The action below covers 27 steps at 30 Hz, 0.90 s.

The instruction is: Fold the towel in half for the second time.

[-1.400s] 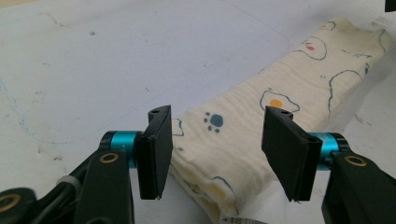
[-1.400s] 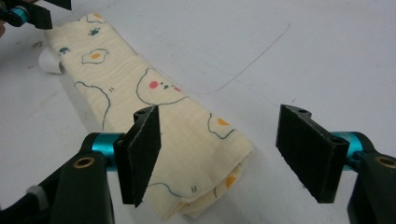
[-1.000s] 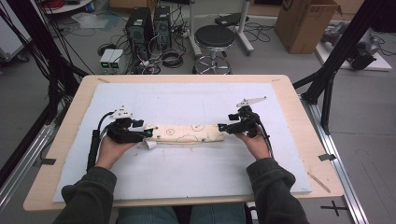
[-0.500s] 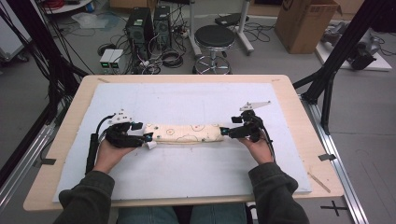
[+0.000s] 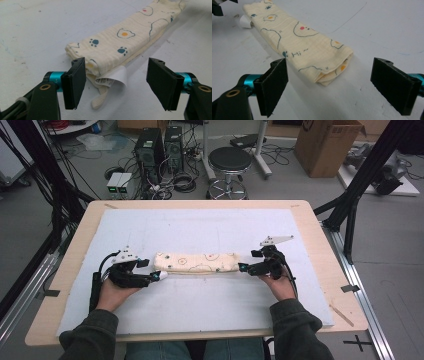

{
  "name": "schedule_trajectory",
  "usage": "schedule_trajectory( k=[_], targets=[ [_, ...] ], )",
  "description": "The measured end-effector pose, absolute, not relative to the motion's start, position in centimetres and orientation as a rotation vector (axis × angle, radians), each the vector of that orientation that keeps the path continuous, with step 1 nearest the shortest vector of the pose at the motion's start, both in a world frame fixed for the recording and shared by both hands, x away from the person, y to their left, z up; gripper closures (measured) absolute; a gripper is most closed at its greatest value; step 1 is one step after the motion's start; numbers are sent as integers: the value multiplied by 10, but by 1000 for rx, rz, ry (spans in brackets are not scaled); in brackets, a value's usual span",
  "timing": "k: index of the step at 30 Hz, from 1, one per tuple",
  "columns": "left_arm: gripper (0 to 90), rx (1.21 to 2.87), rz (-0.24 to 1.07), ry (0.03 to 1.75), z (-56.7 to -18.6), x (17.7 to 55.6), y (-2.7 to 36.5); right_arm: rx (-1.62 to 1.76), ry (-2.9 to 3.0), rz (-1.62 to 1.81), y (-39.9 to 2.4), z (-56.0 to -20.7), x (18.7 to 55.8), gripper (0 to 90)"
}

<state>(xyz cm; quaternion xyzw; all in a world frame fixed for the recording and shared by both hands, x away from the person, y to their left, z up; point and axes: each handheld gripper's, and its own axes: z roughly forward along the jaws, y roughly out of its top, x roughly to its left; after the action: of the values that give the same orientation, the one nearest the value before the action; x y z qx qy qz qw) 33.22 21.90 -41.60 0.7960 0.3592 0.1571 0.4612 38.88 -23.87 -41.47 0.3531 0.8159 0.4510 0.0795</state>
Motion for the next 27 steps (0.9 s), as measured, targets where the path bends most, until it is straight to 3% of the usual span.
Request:
schedule_trajectory(
  k=[27],
  targets=[
    [296, 1960, 418, 880, -418, 305, 225, 1031, 2423, 1319, -254, -417, 360, 125]
  ],
)
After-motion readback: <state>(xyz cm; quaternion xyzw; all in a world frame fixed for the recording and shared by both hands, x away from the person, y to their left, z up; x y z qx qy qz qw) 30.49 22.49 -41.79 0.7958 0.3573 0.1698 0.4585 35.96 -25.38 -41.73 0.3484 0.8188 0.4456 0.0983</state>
